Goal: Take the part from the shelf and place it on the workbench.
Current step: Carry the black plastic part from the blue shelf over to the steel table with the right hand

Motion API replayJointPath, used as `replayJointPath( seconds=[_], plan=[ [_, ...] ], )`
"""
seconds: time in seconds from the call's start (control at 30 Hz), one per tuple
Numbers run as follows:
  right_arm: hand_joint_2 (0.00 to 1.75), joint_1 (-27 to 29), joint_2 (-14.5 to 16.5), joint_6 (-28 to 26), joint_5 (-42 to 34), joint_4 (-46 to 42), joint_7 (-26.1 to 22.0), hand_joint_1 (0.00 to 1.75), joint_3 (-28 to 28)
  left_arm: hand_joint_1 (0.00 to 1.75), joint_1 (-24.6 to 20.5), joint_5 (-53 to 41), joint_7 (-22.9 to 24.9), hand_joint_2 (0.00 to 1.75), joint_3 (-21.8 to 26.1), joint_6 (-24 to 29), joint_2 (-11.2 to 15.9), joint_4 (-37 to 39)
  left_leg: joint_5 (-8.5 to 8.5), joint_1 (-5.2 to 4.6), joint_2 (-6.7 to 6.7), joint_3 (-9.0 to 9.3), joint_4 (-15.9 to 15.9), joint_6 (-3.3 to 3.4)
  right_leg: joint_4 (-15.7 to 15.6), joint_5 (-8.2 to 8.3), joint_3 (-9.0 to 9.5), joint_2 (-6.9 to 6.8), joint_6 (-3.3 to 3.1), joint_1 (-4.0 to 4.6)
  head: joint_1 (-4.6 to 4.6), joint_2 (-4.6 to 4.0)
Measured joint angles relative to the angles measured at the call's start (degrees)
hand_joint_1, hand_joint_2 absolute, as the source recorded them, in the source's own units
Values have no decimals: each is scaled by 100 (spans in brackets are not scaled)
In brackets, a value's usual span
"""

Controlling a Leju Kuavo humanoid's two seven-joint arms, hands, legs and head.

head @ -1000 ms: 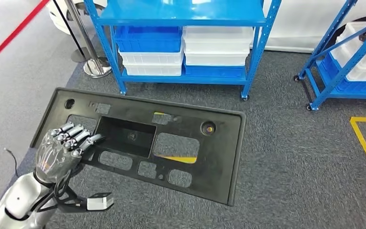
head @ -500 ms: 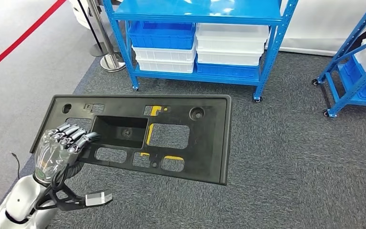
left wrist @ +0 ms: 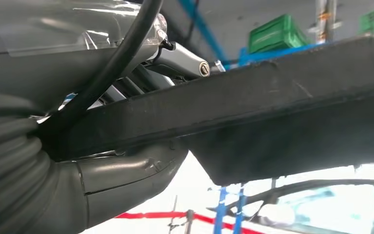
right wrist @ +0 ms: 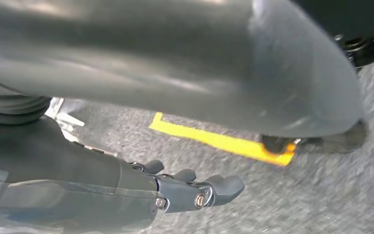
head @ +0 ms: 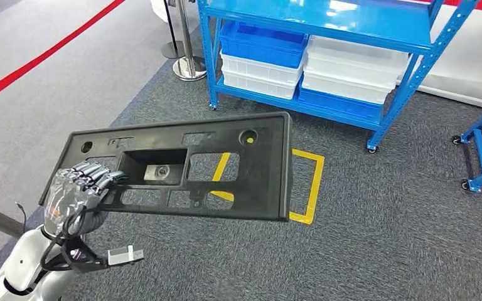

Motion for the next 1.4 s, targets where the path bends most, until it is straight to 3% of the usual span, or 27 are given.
replayJointPath(
  seconds=[0.07, 0.1, 0.17, 0.23, 0.27, 0.3, 0.37, 0.43, 0.5, 0.57, 0.63, 0.67, 0.7, 0.73, 0.8, 0.87, 0.93, 0.97, 1.03, 1.1, 1.13, 1.17, 1.2, 1.23, 1.3, 1.37, 1.4],
  plan=[
    [0, 14, -5, 0, -3, 1, -13, 0, 1, 175, -9, 214, 7, 175, 4, -159, -4, 1, 58, 6, -121, 3, -54, 41, 583, -344, -279, 351, -1, 3, 1, 0],
    [0, 18, -4, 0, -8, 1, -15, 0, 2, 175, -2, 339, -1, 175, 4, -247, -9, 1, 67, -3, -190, -17, -50, 51, 912, -482, -445, 427, -7, 8, 2, 0],
    [0, 29, -4, -2, -27, 1, -17, 0, 3, 175, 23, 596, -31, 175, 4, -432, -21, 2, 69, -21, -351, -44, -29, 54, 1154, -466, -585, 475, -25, 20, 2, 0],
    [0, 45, -6, -8, -63, 2, -17, 0, 3, 175, 35, 809, -56, 175, 4, -590, -36, 1, 63, -29, -526, -46, -3, 46, 630, -72, -352, 572, -65, 27, 2, 0],
    [0, 58, -12, -11, -84, 5, -16, 0, 3, 175, 37, 870, -61, 175, 4, -641, -51, 1, 57, -37, -601, -52, 13, 32, 263, 101, -183, 710, -95, 25, 2, 0],
    [0, 69, -17, -14, -100, 9, -15, 0, 3, 175, 37, 891, -64, 175, 4, -666, -69, 0, 51, -39, -674, -70, 33, 14, -34, 210, -51, 828, -118, 21, 2, 0],
    [0, 77, -25, -16, -121, 15, -10, 0, 3, 175, 47, 807, -70, 175, 4, -642, -111, -8, 58, -24, -797, -117, 49, -51, -280, 233, 48, 942, -158, 33, 1, 0],
    [0, 62, -15, -24, -139, 14, -2, 0, 3, 175, 67, 668, -79, 175, 5, -571, -146, -39, 69, 3, -870, -145, 45, -124, -337, 247, 76, 815, -202, 35, 1, 0],
    [0, 61, -2, -33, -156, 12, 10, 0, 3, 175, 45, 597, -92, 175, 6, -508, -169, -86, -48, -9, -629, -237, 239, -188, -401, 260, 133, 663, -261, 7, 1, 0],
    [0, 81, 2, -33, -176, 11, 9, 0, 3, 175, -11, 584, -99, 175, 7, -498, -191, -121, -354, -4, -282, -533, 857, -249, -430, 248, 174, 502, -302, 5, 1, 0],
    [0, 89, 3, -26, -196, 11, -6, 0, 2, 175, -33, 604, -98, 175, 6, -531, -212, -131, -586, 33, -176, -873, 1521, -295, -428, 227, 187, 346, -314, 12, 0, 0],
    [0, 88, 4, -20, -202, 11, -15, 0, 1, 175, -33, 618, -98, 175, 5, -545, -219, -132, -565, 46, -162, -931, 1620, -310, -426, 215, 194, 271, -311, 12, -1, 0],
    [0, 85, 6, -15, -205, 11, -20, 0, 1, 175, -34, 627, -98, 175, 5, -554, -223, -134, -434, 55, -140, -867, 1482, -316, -424, 201, 207, 201, -301, 9, -1, 0],
    [0, 82, 9, -10, -207, 11, -23, 0, 1, 175, -39, 631, -97, 175, 4, -558, -228, -140, -225, 58, -81, -683, 1123, -311, -424, 183, 230, 132, -285, 6, -1, 0],
    [0, 78, 13, -9, -209, 11, -27, 0, 1, 175, -58, 640, -96, 175, 4, -560, -238, -159, 71, 21, 171, -273, 333, -266, -423, 144, 282, 13, -238, 18, 1, 0],
    [0, 71, 15, -9, -209, 11, -36, 0, 1, 175, -76, 675, -97, 175, 4, -571, -246, -181, 114, -32, 285, -127, 22, -191, -432, 119, 315, -90, -180, 43, 1, 0],
    [0, 46, 17, -9, -215, 10, -48, 0, 1, 175, -76, 729, -93, 175, 5, -606, -250, -199, 126, -48, 148, -137, -3, -115, -467, 110, 352, -197, -116, 53, 1, 0],
    [0, 34, 18, -9, -222, 8, -54, 0, 1, 175, -69, 753, -86, 175, 6, -626, -250, -210, 145, -38, 83, -123, -39, -79, -456, 81, 370, -162, -83, 44, 2, 0],
    [0, 36, 20, -9, -243, 5, -73, 0, -1, 175, -73, 791, -70, 175, 8, -671, -250, -235, 193, -8, -48, -91, -112, -2, -137, -144, 252, 112, -47, 24, 2, 0],
    [0, 58, 20, -8, -257, 5, -86, 0, -1, 175, -78, 812, -61, 175, 9, -707, -256, -246, 209, -8, -177, -97, -125, 37, 604, -512, -111, 398, -51, 15, 2, 0],
    [0, 65, 20, -8, -260, 5, -90, 0, -1, 175, -73, 815, -58, 175, 9, -717, -262, -247, 208, -16, -252, -100, -121, 44, 945, -623, -301, 445, -53, 16, 2, 0],
    [0, 71, 20, -8, -260, 5, -93, 0, 0, 175, -67, 816, -57, 175, 9, -724, -268, -247, 204, -24, -335, -100, -112, 47, 1119, -619, -418, 463, -56, 16, 2, 0],
    [0, 75, 20, -8, -260, 5, -99, 0, 1, 175, -62, 816, -57, 175, 9, -726, -273, -247, 198, -28, -426, -98, -97, 47, 1081, -496, -440, 475, -62, 16, 2, 0],
    [0, 78, 19, -8, -260, 5, -105, 0, 1, 175, -61, 816, -58, 175, 9, -724, -276, -249, 188, -28, -517, -95, -75, 39, 825, -275, -358, 513, -71, 11, 2, 0],
    [0, 98, 10, -9, -260, 11, -120, 0, 1, 175, -64, 818, -61, 175, 9, -721, -281, -254, 152, -25, -682, -128, -3, 3, 102, 138, -98, 815, -95, -12, 2, 0],
    [0, 112, -1, -6, -260, 19, -125, 0, 1, 175, -64, 823, -63, 175, 9, -720, -286, -260, 131, -19, -823, -203, 64, -53, -261, 263, 16, 1064, -109, -28, 1, 0],
    [0, 109, -5, -4, -260, 20, -126, 0, 1, 175, -62, 830, -64, 175, 9, -720, -288, -264, 134, -9, -896, -235, 77, -90, -281, 245, 19, 1067, -122, -21, 1, 0]
  ],
)
